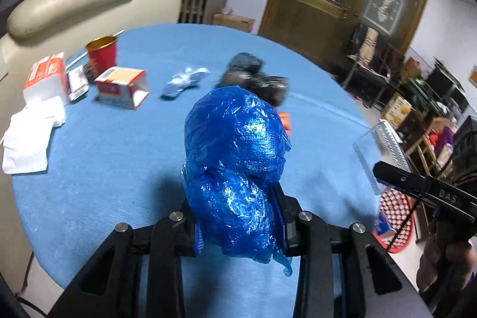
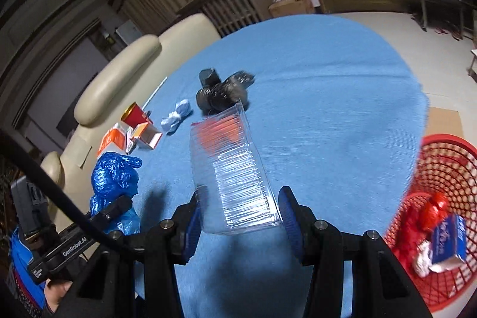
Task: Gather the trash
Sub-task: 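Carry the clear container and blue bag over to the red wastebasket, then open the right tool to drop the container while the left tool drops the blue bag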
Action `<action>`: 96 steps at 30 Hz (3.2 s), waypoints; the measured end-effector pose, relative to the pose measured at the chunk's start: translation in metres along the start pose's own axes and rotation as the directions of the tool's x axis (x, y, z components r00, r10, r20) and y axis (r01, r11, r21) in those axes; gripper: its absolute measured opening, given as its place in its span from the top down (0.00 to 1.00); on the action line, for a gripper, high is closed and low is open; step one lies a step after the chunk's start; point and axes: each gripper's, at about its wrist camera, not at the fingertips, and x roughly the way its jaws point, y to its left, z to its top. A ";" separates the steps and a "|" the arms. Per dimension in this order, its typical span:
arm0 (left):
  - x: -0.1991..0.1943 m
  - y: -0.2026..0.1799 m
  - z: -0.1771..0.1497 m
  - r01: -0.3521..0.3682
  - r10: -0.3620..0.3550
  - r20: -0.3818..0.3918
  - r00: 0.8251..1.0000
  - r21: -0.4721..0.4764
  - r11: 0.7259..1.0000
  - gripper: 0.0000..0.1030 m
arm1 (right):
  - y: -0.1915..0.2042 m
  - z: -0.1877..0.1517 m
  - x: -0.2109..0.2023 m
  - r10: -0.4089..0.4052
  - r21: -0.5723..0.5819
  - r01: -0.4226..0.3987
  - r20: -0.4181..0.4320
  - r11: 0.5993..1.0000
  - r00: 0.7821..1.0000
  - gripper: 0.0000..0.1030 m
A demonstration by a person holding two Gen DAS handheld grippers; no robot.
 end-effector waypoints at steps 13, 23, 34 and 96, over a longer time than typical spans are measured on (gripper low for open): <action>-0.076 -0.018 -0.016 0.005 -0.009 0.107 0.994 0.039 0.999 0.63 | -0.010 -0.024 -0.070 0.042 0.076 -0.054 0.150 0.996 0.988 0.50; -0.092 -0.005 -0.019 -0.030 0.030 0.133 0.991 -0.002 1.000 0.63 | -0.009 -0.024 -0.072 0.054 0.086 -0.068 0.160 0.994 0.986 0.50; -0.079 -0.009 -0.027 -0.011 0.010 0.103 0.995 0.008 1.000 0.63 | -0.011 -0.033 -0.062 0.042 0.093 -0.054 0.131 0.994 0.991 0.50; 0.016 -0.166 0.028 0.281 -0.278 -0.055 0.959 0.319 0.905 0.63 | -0.226 -0.041 -0.105 -0.351 0.556 0.271 0.041 0.786 0.936 0.26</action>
